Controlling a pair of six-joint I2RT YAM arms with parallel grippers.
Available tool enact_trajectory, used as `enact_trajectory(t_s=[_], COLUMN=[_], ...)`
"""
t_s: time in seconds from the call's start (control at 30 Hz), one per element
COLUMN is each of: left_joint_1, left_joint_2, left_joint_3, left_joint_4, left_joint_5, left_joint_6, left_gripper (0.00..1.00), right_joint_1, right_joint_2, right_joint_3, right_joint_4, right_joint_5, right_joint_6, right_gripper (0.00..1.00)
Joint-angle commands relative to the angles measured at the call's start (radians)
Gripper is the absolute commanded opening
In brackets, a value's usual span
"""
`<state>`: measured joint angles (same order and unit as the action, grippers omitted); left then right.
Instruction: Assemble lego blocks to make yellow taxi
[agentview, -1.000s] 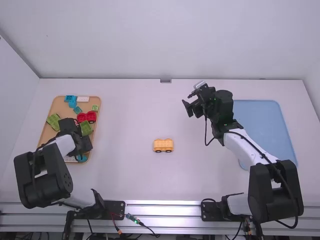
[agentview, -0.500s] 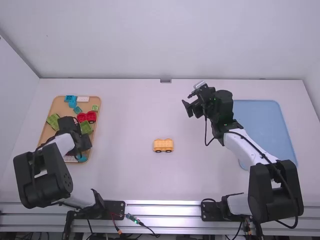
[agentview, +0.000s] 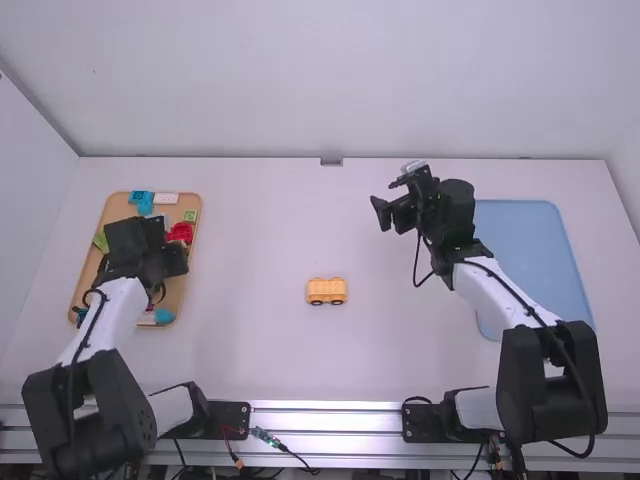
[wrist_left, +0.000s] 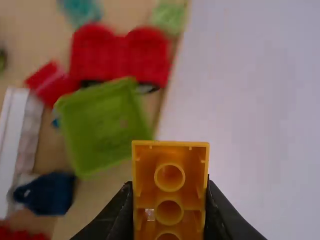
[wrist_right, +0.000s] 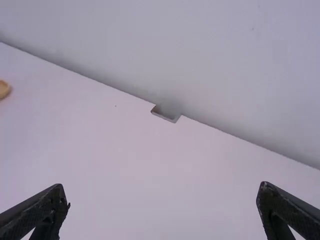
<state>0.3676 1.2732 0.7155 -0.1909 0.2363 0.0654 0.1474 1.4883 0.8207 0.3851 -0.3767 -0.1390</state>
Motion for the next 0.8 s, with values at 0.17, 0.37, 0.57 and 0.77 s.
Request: enact_trajectory(t_s=[0.17,0.37,0.57,0.77], left_joint_1=[-0.176,-0.282,-0.374,-0.397], left_joint_2=[-0.061,-0.061,-0.056,0.006], left_joint_3=[0.014,0.014,0.014,0.012], left_joint_4=[0.157,0.268,0.357,0.505], left_joint_5=[0.536,0.702,0.834,0.931], left_joint_6=[0.153,0.198,0.188,0.08], left_gripper=[0.02,0.02,0.02,0.02], right_joint_1=[-0.023,0.005,0.04,0.078], right_joint_2=[0.005,0.077,0.204,0.285], right_joint_3=[0.033,0.031,0.031,0.031], right_joint_4=[0.01,0.117,0.43,0.684], right_joint_5=[-0.418,-0.66,-0.905,-0.99], right_joint_6=[0.12,0.175,0.366,0.508], right_gripper=[1.0,1.0,0.95,0.93])
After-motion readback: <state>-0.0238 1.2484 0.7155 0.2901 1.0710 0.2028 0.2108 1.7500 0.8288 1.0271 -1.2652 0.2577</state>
